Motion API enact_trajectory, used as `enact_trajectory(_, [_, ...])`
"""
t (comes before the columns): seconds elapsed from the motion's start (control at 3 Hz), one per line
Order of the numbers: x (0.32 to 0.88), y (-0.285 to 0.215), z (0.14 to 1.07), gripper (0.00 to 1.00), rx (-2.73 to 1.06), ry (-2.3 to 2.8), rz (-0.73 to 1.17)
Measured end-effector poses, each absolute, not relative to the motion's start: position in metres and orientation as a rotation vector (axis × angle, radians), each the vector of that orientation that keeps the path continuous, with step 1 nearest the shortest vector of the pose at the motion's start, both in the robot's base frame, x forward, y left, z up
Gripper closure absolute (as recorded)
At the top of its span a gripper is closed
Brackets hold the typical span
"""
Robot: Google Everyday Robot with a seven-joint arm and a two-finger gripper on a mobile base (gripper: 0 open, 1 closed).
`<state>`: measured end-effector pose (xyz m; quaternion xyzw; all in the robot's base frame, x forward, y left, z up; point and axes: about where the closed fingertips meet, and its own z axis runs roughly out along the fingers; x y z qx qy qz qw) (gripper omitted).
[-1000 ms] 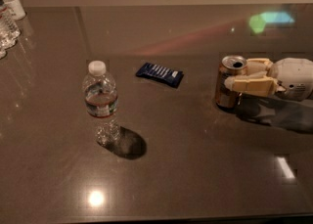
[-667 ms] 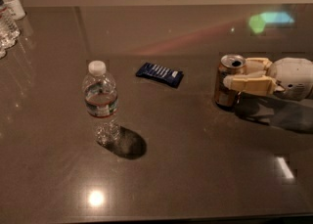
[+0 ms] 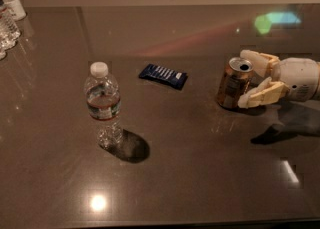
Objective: Place orange can upright
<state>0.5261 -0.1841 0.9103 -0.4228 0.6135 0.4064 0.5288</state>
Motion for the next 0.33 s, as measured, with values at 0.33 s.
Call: enact_trajectory(0.33, [0.5261, -0.1840, 0.9103, 0.00, -1.010, 1.465, 0.971])
